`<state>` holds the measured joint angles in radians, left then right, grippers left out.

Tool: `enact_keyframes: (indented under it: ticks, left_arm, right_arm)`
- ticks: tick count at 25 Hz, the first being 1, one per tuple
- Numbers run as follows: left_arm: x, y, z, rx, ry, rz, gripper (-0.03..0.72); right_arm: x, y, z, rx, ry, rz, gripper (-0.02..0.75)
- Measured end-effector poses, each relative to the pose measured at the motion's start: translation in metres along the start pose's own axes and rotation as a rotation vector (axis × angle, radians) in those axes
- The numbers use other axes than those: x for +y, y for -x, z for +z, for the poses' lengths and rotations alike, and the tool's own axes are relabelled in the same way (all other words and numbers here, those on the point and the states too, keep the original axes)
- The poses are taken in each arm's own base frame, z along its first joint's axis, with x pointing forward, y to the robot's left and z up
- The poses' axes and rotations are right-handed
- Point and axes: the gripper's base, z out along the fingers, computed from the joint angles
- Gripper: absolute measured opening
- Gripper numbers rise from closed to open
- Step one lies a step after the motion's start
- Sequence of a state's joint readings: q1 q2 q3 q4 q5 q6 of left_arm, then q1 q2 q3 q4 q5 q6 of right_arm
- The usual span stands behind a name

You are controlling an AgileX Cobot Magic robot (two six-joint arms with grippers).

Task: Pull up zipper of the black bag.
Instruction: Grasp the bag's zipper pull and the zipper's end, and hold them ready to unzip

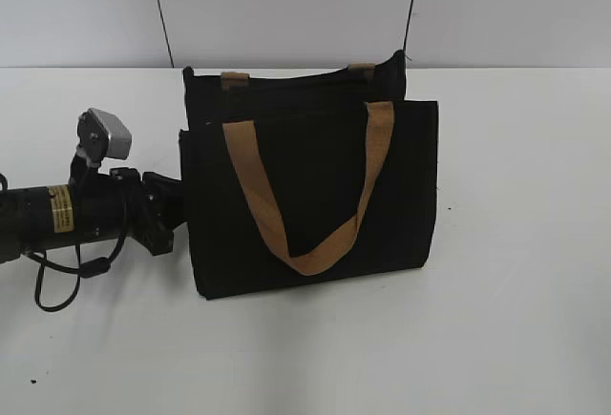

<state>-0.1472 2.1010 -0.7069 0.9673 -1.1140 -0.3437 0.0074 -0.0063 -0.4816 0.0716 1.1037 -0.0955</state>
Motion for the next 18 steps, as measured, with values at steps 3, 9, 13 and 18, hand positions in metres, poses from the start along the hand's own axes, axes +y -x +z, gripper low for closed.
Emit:
enact_keyframes:
  ticks: [3,9,13,18]
  left_arm:
    - [0.000,-0.001,0.000,0.006,0.002,-0.001,0.038]
    - [0.001,0.029,-0.009,-0.001,0.048,0.084,0.037]
    - [0.000,0.063,-0.024,0.003,0.127,0.124,0.037]
    - [-0.007,0.102,-0.046,-0.001,0.220,0.153,0.037]
  right_arm:
    - [0.000,0.000,0.000,0.000,0.000,0.000,0.557]
    - [0.000,0.000,0.000,0.000,0.000,0.000,0.557]
    - [0.000,0.000,0.000,0.000,0.000,0.000,0.557]
    - [0.000,0.000,0.000,0.000,0.000,0.000,0.557]
